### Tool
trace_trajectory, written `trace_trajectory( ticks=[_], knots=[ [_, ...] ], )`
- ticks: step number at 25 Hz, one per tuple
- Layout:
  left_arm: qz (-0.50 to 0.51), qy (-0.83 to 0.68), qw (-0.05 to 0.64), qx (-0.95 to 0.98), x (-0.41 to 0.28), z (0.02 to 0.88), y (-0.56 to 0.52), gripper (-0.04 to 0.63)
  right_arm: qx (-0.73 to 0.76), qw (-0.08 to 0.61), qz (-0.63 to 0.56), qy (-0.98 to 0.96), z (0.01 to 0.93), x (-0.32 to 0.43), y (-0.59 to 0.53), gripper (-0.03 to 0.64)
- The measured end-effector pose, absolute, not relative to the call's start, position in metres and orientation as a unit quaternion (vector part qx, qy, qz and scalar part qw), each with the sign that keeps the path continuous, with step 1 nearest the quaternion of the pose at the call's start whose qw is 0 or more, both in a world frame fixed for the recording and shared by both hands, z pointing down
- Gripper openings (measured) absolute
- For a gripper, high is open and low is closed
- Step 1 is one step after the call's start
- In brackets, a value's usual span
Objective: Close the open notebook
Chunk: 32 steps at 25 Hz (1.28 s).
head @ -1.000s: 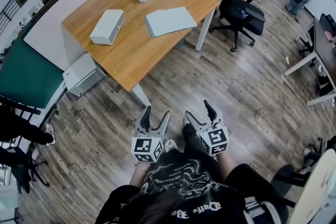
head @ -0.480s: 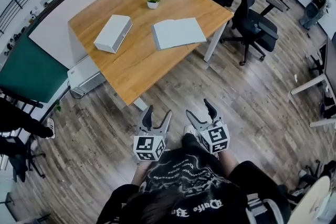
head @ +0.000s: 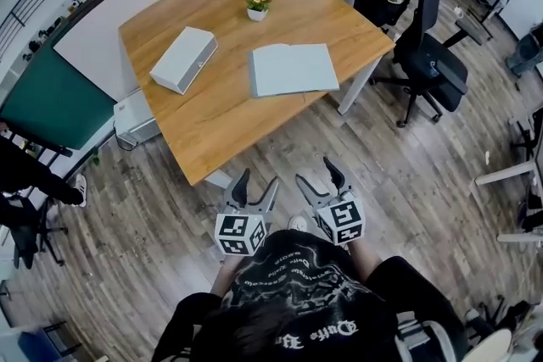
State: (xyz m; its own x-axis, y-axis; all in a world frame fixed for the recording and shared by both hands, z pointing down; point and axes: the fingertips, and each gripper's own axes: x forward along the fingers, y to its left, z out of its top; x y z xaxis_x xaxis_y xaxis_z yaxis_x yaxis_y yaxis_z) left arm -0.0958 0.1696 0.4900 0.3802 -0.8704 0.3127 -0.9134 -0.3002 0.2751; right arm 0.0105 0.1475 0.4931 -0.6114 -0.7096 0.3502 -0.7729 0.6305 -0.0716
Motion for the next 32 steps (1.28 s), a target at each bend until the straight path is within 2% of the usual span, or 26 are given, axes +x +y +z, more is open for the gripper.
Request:
trace_trajectory(
  ticks=[9,21,32],
  knots=[
    [0.058,-0.562,0.206,0.799,-0.042,0.501,0.132,0.324,0.398,0.148,0.115,-0.898,0.505,0.049,0.111,0.316],
    [0.066,-0.566,0.214,0.793,-0.047,0.515,0.097,0.324,0.425,0.15,0.133,-0.883,0.521,0.064,0.091,0.313],
    [0.076,-0.539,0.215,0.811,-0.061,0.523,-0.002,0.324,0.456,0.173,0.149,-0.86,0.539,0.054,0.018,0.311]
  ],
)
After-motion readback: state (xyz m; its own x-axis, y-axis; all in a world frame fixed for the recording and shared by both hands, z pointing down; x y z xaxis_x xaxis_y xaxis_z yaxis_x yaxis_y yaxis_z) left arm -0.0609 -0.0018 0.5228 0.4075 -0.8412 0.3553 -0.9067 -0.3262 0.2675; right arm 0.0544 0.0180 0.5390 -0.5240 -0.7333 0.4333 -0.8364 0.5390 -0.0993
